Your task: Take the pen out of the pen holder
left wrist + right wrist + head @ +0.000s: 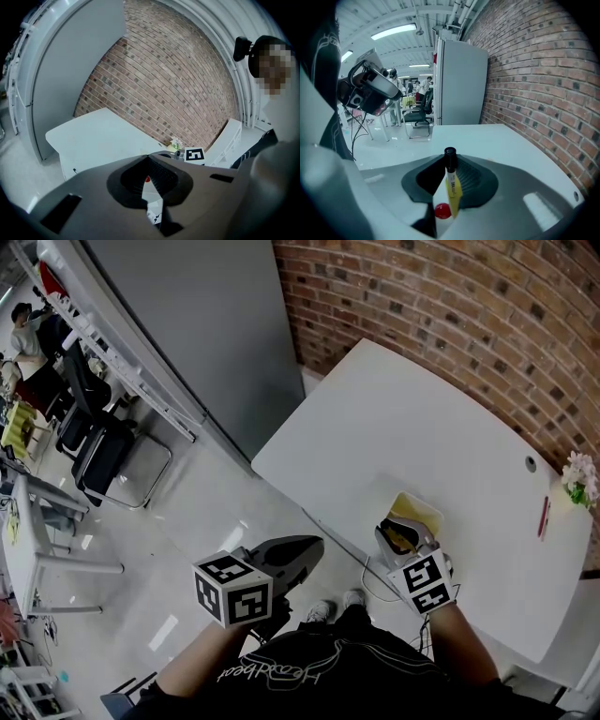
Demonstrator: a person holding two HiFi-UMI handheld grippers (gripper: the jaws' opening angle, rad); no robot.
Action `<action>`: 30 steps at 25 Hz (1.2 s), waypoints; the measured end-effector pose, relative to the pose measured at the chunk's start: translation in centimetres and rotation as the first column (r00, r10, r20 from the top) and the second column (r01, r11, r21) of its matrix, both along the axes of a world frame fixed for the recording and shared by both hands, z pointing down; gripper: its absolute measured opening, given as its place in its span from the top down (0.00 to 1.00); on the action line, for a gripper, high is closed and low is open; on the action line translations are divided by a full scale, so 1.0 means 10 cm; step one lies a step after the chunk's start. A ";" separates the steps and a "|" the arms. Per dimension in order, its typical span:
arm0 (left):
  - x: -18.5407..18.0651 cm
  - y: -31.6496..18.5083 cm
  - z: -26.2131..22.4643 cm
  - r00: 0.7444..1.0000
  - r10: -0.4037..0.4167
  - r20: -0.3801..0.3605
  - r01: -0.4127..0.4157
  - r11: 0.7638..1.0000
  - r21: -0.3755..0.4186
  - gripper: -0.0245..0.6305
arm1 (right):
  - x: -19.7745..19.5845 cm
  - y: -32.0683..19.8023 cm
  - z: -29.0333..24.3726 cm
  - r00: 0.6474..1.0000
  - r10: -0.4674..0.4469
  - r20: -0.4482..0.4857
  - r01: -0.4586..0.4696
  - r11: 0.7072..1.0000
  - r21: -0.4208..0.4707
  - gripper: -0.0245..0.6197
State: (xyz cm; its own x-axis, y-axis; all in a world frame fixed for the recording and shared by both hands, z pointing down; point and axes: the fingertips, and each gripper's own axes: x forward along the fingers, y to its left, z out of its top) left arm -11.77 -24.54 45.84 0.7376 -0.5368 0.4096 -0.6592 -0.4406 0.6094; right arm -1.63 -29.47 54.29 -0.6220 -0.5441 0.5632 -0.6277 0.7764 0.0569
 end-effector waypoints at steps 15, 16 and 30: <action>-0.03 0.15 -0.18 0.998 0.057 -0.009 -0.056 0.997 0.047 0.96 | 0.17 0.05 -0.27 0.994 0.111 0.014 -0.112 0.992 0.060 0.85; -0.03 0.15 -0.21 0.998 0.062 -0.011 -0.062 0.997 0.054 0.96 | 0.19 0.06 -0.30 0.993 0.118 0.011 -0.119 0.991 0.066 0.85; -0.01 0.28 -0.52 0.986 0.166 -0.025 -0.161 0.977 0.139 0.96 | 0.34 0.19 -0.99 0.967 0.246 0.072 -0.256 0.945 0.205 0.85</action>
